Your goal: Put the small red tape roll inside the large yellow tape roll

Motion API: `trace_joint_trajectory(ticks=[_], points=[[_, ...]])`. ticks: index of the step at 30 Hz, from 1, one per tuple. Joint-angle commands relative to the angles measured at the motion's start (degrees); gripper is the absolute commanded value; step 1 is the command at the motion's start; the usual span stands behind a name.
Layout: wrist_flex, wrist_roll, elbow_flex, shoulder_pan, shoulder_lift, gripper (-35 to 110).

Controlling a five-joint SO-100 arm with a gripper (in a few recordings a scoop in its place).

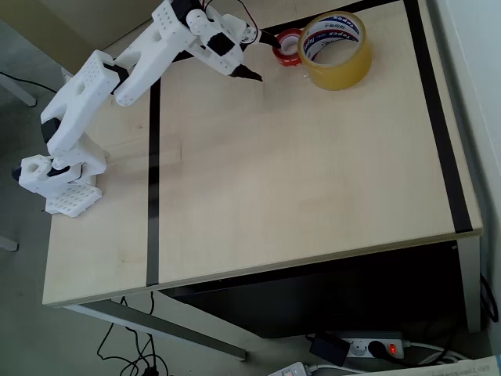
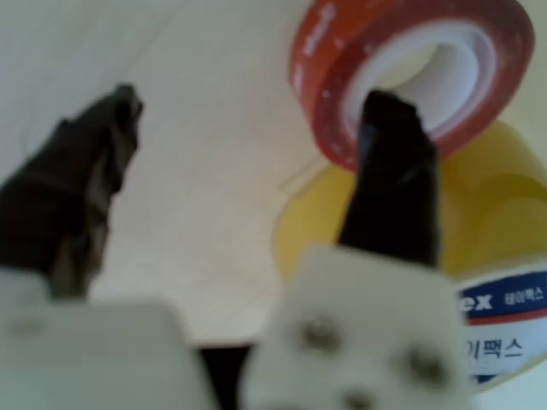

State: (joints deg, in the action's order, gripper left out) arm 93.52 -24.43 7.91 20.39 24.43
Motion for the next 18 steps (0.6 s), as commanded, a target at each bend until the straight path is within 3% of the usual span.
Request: trace_joint_trajectory(ticks=[1, 10, 18], points=[[1.1, -1.5, -1.6, 0.2, 3.0, 27], [9.3, -5.7, -0.3, -1.2, 2.2, 27], [9.9, -5.4, -5.4, -1.2, 1.2, 27]])
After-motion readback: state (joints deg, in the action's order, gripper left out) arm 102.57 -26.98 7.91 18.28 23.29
